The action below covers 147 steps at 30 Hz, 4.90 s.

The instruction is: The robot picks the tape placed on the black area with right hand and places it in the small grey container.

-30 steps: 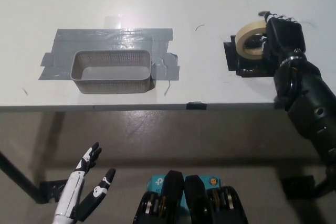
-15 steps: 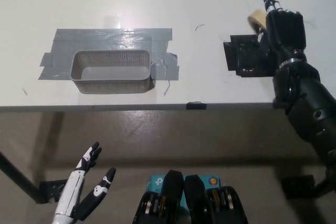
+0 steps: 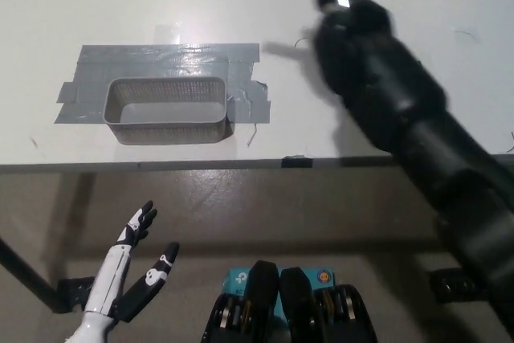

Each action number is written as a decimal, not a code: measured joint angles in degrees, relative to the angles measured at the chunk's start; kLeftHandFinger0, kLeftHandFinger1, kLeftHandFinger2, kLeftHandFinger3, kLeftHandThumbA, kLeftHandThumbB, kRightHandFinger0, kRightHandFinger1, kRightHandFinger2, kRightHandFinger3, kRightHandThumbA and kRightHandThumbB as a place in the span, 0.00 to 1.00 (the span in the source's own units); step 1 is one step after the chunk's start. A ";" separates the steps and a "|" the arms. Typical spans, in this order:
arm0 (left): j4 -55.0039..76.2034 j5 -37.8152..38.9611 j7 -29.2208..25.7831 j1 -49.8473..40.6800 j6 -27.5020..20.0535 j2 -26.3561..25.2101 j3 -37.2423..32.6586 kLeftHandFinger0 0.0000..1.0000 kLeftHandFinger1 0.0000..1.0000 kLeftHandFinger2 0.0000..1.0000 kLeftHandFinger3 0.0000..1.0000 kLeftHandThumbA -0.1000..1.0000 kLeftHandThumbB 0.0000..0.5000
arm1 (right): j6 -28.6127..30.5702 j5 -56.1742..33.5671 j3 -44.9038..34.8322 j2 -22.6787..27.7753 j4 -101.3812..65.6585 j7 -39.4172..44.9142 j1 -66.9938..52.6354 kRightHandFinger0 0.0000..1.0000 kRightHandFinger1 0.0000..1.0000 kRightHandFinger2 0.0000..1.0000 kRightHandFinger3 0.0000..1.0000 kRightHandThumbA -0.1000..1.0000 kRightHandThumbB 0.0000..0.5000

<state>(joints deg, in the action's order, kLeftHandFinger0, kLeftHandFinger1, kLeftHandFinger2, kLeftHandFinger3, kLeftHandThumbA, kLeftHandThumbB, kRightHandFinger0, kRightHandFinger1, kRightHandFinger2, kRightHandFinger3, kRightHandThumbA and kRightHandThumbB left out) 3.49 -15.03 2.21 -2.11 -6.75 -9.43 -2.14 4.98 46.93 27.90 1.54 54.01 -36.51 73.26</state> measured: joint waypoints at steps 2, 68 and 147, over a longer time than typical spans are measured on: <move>0.15 -0.05 0.00 0.02 0.14 -0.10 -0.03 1.00 1.00 1.00 1.00 0.77 0.25 | 0.29 0.01 0.52 -2.50 2.48 -0.15 2.07 0.00 0.09 0.68 0.64 0.00 0.35; 3.92 -1.18 3.97 4.95 4.61 -2.43 -4.10 1.00 1.00 1.00 1.00 0.69 0.25 | 2.30 -9.33 -1.11 -16.53 23.53 2.77 6.45 0.00 0.11 0.66 0.32 0.00 0.42; 5.56 -1.59 3.94 3.41 4.68 -2.26 -6.59 1.00 1.00 1.00 1.00 0.78 0.31 | 0.76 -12.80 -2.07 -4.25 0.47 11.03 -5.61 1.00 1.00 1.00 1.00 1.00 0.70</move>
<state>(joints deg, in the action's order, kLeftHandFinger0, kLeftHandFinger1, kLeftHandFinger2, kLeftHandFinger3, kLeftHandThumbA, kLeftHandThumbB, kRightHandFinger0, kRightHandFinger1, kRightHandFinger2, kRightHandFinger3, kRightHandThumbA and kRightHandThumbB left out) 9.06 -16.62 6.16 1.30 -2.07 -11.69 -8.74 5.74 34.13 25.83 -2.70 54.48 -25.48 67.65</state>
